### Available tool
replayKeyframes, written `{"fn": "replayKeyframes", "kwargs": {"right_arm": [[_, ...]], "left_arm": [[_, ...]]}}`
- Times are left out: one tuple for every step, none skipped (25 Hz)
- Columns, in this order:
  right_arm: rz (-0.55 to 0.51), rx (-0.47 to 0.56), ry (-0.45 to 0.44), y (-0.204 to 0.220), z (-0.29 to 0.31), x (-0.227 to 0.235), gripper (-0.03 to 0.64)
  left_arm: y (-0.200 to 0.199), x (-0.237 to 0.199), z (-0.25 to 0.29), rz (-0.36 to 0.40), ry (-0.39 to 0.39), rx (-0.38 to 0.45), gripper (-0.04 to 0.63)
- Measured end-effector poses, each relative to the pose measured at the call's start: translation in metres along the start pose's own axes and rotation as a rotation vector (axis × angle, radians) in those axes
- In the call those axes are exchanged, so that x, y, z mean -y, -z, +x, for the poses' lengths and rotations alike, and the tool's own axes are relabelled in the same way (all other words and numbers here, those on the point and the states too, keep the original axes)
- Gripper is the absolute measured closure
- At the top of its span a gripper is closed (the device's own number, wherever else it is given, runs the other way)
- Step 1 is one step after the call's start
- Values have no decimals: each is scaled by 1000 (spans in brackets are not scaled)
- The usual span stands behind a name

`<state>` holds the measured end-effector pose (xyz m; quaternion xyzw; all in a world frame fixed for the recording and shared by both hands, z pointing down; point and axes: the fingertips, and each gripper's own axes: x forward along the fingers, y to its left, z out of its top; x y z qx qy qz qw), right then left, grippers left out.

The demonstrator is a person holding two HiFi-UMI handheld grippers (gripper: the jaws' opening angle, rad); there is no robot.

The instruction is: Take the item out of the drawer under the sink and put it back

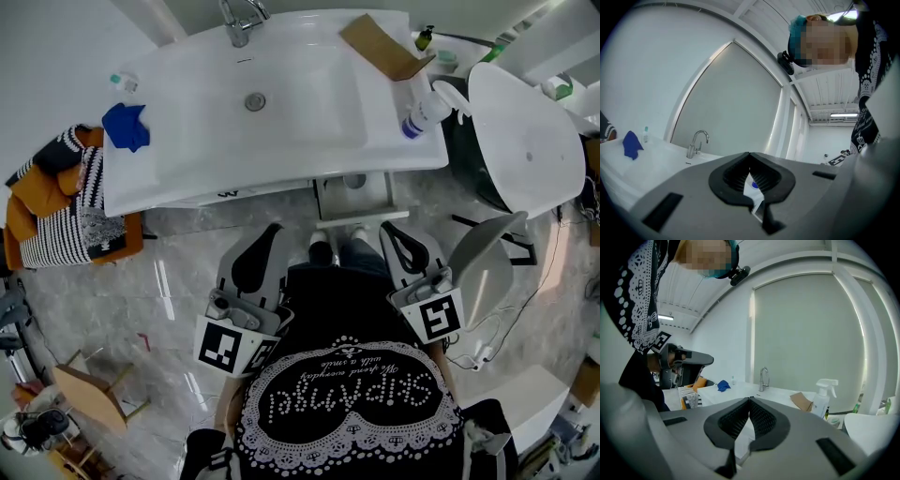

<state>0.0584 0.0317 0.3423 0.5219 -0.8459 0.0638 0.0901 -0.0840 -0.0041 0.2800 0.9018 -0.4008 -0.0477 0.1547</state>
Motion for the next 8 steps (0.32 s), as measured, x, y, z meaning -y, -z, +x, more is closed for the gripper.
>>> {"fn": "replayKeyframes", "kwargs": {"right_arm": [[0, 2, 1, -1, 0, 0, 598], [0, 3, 2, -1, 1, 1, 598], [-1, 4, 3, -2, 1, 1, 598], [-3, 5, 3, -3, 2, 1, 598], [-5, 6, 2, -3, 3, 0, 598], [-8, 8, 0, -4, 4, 0, 598], [-10, 9, -1, -5, 4, -1, 598], [-12, 9, -2, -5, 5, -2, 598]], "left_arm": [[0, 0, 0, 0, 1, 1, 591], [-1, 0, 0, 1, 1, 2, 591], [-2, -1, 0, 2, 0, 4, 591], [-2, -2, 0, 3, -1, 7, 591], [-3, -2, -1, 3, -2, 9, 591], [-4, -3, -1, 4, -3, 11, 591], [-4, -4, -1, 4, -5, 13, 591], [-5, -5, -2, 3, -6, 15, 591]]}}
